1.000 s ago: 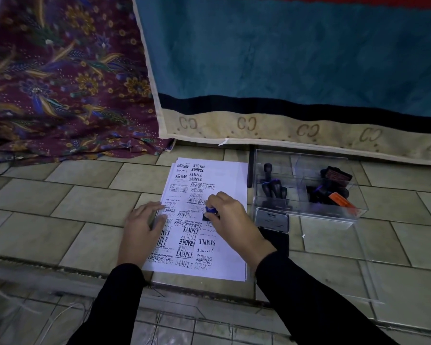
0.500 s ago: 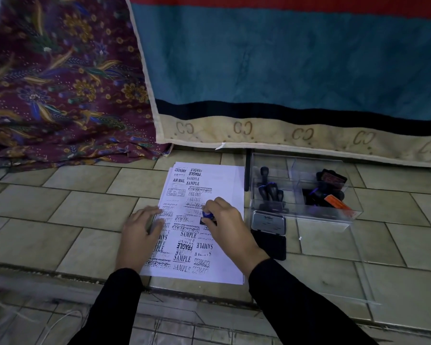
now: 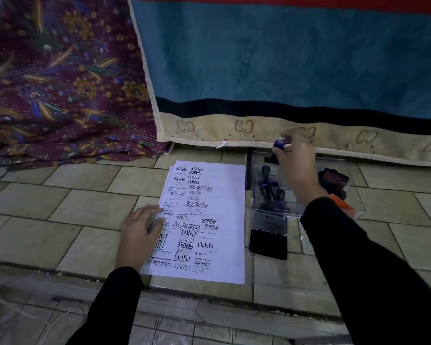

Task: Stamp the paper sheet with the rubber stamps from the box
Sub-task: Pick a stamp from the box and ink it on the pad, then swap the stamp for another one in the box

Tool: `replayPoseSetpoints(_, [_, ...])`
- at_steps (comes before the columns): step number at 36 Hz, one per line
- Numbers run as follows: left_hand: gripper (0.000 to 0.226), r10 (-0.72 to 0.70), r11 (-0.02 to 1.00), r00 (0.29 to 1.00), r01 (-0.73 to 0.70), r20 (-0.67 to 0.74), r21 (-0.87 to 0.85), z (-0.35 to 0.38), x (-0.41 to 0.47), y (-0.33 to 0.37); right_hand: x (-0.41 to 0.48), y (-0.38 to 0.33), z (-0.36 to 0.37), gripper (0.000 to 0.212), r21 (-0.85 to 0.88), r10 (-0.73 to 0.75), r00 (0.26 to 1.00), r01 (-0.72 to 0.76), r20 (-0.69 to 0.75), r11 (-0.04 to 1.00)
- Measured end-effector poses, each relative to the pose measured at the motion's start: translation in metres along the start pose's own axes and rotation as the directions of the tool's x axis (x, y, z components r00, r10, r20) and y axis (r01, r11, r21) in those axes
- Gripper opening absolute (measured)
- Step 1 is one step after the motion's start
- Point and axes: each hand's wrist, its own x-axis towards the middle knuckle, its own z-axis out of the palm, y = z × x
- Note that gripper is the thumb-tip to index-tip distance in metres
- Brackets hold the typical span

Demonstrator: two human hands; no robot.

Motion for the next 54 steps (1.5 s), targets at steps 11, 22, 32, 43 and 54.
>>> replayPoseSetpoints(11, [0.039, 0.009, 1.000, 1.000, -0.009, -0.002, 0.002, 0.000, 0.000, 0.000, 0.022, 0.044, 0.016, 0.011, -0.464, 0.216, 0.940, -0.073, 0.263, 0.883])
replayPoseSetpoints(22, [0.027, 0.011, 1.000, 1.000, -0.011, -0.001, 0.021, 0.002, 0.001, -0.002, 0.026, 0.045, 0.019, 0.021, -0.584, 0.270, 0.877, 0.015, 0.398, 0.811])
replayPoseSetpoints(32, [0.032, -0.001, 1.000, 1.000, 0.001, 0.000, -0.011, 0.000, 0.000, -0.001, 0.046, 0.060, -0.043, 0.023, -0.645, 0.229, 0.970, -0.123, 0.082, 0.754])
replayPoseSetpoints(43, [0.032, -0.005, 1.000, 1.000, 0.005, 0.001, -0.013, -0.001, -0.001, 0.004, 0.045, 0.077, -0.062, 0.024, -0.760, 0.417, 0.896, -0.163, 0.153, 0.630])
replayPoseSetpoints(54, [0.031, -0.016, 1.000, 1.000, 0.016, -0.006, 0.004, -0.001, -0.002, 0.004, 0.045, 0.069, -0.050, 0.024, -0.702, 0.531, 0.840, -0.313, 0.110, 0.640])
